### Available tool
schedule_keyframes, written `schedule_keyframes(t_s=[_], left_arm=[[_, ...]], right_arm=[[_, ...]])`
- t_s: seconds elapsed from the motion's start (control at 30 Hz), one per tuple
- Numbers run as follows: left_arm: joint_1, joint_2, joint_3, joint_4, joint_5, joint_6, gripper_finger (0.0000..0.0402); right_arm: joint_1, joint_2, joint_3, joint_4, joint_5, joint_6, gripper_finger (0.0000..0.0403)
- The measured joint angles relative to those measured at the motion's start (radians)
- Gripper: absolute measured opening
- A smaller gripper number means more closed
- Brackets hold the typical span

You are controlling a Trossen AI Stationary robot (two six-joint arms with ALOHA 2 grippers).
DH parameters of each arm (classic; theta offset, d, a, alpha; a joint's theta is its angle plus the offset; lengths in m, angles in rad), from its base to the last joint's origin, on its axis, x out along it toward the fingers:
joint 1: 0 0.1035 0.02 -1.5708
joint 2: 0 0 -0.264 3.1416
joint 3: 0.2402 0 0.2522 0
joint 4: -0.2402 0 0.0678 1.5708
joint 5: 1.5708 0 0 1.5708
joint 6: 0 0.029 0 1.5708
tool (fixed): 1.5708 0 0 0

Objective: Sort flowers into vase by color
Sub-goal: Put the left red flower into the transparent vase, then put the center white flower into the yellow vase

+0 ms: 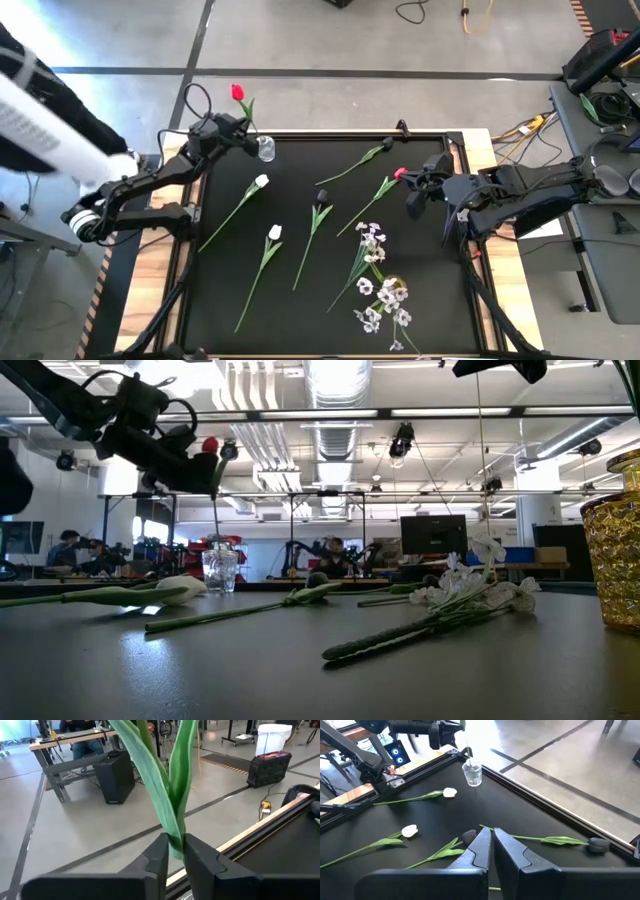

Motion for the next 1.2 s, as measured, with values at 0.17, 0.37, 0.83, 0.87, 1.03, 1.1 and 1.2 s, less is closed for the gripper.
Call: schedule_keyframes(t_s=[0.17, 0.37, 0.83, 0.87, 1.03, 1.1, 1.2], left_arm=[[0.000, 0.000, 0.070, -0.158, 0.000, 0.000, 0.0087], [-0.002, -0.002, 0.162, -0.361, 0.006, -0.046, 0.0132], [-0.137, -0.115, 0.212, -0.618, 0.009, -0.169, 0.0178], [-0.164, -0.134, 0.212, -0.648, 0.012, -0.181, 0.0178], [-0.345, -0.199, 0.246, -0.852, 0.019, -0.284, 0.0178], [-0.434, -0.208, 0.270, -0.936, 0.020, -0.377, 0.0178], [-0.587, -0.201, 0.295, -1.041, 0.023, -0.539, 0.0178]], right_arm=[[0.000, 0.000, 0.000, 0.002, 0.000, -0.017, 0.0012], [0.000, 0.000, 0.000, 0.002, 0.010, -0.023, 0.0012], [0.000, 0.000, 0.000, 0.002, 0.027, -0.067, 0.0012], [0.000, 0.000, 0.000, 0.002, 0.026, -0.073, 0.0012], [0.000, -0.001, 0.000, 0.001, -0.046, -0.093, 0.0012], [0.000, -0.001, 0.000, 0.001, -0.065, -0.093, 0.0012], [0.000, -0.001, 0.000, 0.001, -0.089, -0.096, 0.0012]])
